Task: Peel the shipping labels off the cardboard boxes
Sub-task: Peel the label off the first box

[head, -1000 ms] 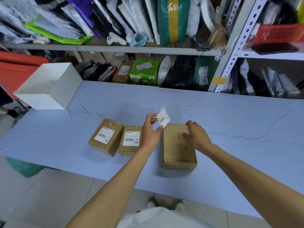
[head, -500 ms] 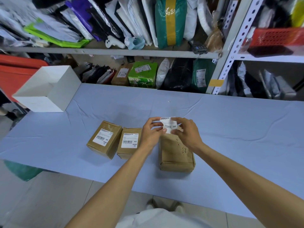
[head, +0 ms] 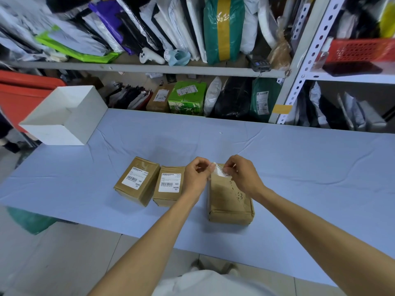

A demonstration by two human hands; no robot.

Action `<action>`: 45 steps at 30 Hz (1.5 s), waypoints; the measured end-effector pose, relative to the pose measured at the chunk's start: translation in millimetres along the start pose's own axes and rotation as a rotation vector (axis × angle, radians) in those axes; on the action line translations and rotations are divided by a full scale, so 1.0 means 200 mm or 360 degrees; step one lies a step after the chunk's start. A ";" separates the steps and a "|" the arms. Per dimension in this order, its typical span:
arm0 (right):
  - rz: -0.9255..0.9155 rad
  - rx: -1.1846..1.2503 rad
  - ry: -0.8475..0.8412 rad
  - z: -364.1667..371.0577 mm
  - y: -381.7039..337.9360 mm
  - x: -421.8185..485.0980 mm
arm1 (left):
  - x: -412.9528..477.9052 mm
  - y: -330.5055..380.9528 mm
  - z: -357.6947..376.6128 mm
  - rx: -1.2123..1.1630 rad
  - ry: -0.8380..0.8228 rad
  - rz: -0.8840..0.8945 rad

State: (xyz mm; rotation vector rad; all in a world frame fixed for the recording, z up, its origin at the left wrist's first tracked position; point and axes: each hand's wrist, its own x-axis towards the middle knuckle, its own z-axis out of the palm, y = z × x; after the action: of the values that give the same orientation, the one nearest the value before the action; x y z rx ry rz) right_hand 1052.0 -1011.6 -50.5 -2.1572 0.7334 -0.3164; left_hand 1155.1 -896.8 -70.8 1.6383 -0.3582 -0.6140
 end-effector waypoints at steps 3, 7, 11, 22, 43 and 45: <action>0.0119 0.0390 -0.0016 0.00 -0.02 -0.02 | 0.01 0.01 0.01 0.0033 0.0069 0.0027; 0.0155 0.0603 -0.0038 0.02 -0.06 -0.03 | 0.01 0.03 0.02 0.0079 0.0156 0.0119; 0.0203 0.0887 0.0002 0.03 -0.11 -0.03 | 0.02 0.07 0.02 0.0123 0.0210 0.0147; -0.0082 0.0217 0.0130 0.05 -0.11 -0.06 | 0.02 0.12 0.03 0.0039 0.0074 -0.0165; 0.0091 0.0524 0.0012 -0.02 -0.08 -0.03 | -0.03 0.11 0.03 -0.0079 0.0119 0.0013; 0.0073 0.0517 -0.0005 -0.03 -0.09 -0.02 | -0.04 0.11 0.04 -0.0148 0.0155 -0.0014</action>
State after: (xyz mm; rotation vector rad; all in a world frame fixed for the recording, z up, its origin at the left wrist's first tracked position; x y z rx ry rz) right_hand 1052.5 -1004.0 -33.3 -1.8314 0.6780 -0.3800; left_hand 1146.7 -902.5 -48.2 1.5752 -0.2477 -0.5473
